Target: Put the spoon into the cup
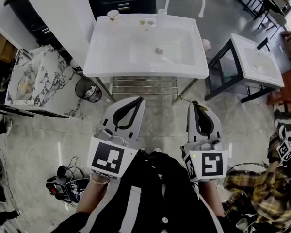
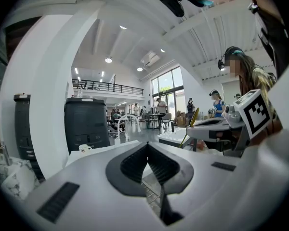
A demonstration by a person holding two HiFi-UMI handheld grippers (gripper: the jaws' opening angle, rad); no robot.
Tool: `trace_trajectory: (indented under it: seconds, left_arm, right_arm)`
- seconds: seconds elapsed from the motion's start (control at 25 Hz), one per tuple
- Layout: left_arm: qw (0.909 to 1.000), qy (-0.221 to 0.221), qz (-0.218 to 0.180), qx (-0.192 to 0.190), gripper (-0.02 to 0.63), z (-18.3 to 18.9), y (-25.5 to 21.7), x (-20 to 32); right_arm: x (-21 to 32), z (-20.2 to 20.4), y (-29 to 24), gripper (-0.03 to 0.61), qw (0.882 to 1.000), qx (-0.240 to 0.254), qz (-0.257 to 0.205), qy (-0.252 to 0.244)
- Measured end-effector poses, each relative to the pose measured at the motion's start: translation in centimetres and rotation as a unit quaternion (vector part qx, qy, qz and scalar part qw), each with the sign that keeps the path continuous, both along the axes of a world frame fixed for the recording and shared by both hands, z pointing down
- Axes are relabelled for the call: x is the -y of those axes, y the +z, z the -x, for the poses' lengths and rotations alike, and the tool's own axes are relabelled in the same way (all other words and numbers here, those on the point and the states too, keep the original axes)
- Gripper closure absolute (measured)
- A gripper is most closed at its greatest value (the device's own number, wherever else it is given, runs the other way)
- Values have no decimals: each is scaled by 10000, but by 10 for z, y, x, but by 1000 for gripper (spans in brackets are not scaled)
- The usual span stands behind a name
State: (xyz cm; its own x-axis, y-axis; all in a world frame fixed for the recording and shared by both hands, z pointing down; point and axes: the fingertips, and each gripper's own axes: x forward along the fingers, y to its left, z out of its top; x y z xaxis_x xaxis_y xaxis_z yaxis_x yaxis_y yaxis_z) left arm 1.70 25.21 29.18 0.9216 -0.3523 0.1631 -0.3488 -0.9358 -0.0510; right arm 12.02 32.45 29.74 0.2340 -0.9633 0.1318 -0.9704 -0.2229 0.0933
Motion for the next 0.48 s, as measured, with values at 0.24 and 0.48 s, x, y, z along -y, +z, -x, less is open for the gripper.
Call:
trace_trajectory:
  seconds: [0.24, 0.48]
  left_arm:
    - [10000, 67, -32, 3, 614, 12, 1, 0]
    - [9999, 46, -76, -46, 614, 28, 1, 1]
  right_arm:
    - [-2, 12, 1, 571, 10000, 2, -26, 85]
    - [-2, 30, 3, 571, 10000, -44, -61, 63]
